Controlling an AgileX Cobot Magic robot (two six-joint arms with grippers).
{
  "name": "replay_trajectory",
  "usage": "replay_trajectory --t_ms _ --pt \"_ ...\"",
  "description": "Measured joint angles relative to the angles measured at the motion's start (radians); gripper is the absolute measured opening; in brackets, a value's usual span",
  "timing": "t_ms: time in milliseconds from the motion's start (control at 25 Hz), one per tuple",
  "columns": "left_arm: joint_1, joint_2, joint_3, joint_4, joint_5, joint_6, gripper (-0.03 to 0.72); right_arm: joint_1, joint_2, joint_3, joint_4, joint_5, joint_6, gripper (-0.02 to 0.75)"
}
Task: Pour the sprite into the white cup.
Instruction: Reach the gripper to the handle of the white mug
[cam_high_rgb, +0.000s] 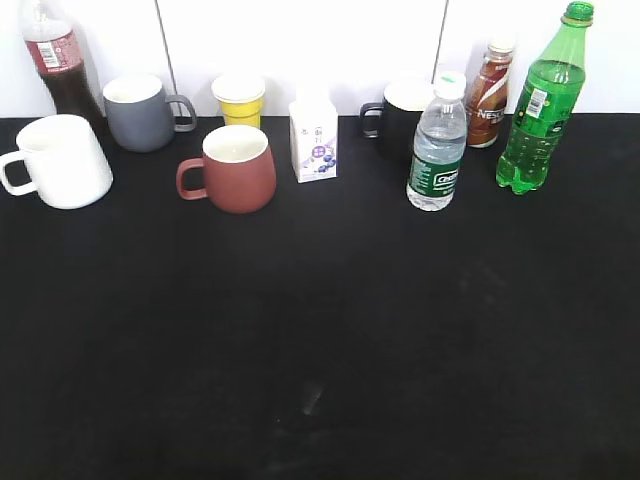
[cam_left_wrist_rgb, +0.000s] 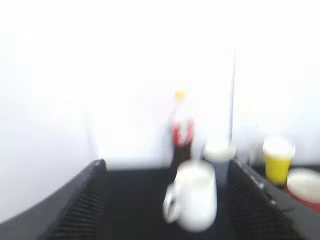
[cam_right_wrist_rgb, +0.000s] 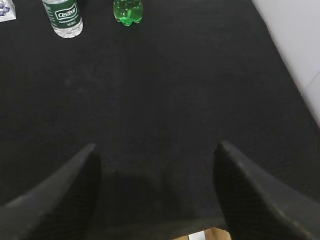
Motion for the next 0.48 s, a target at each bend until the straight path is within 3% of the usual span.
replay_trajectory --t_ms 120,320,480 --pt "0.001 0.359 0.12 -0.022 -0.464 0.0 0.564 0.0 0.0 0.0 0.0 0.0 0.0 0.525" --pt "0.001 1.097 0.14 -0.122 -1.045 0.07 0.564 0.0 0.0 0.0 0.0 0.0 0.0 0.525" --pt "0.047 1.516 0.108 -0.19 -1.309 0.079 0.564 0.0 0.0 0.0 0.0 0.0 0.0 0.525"
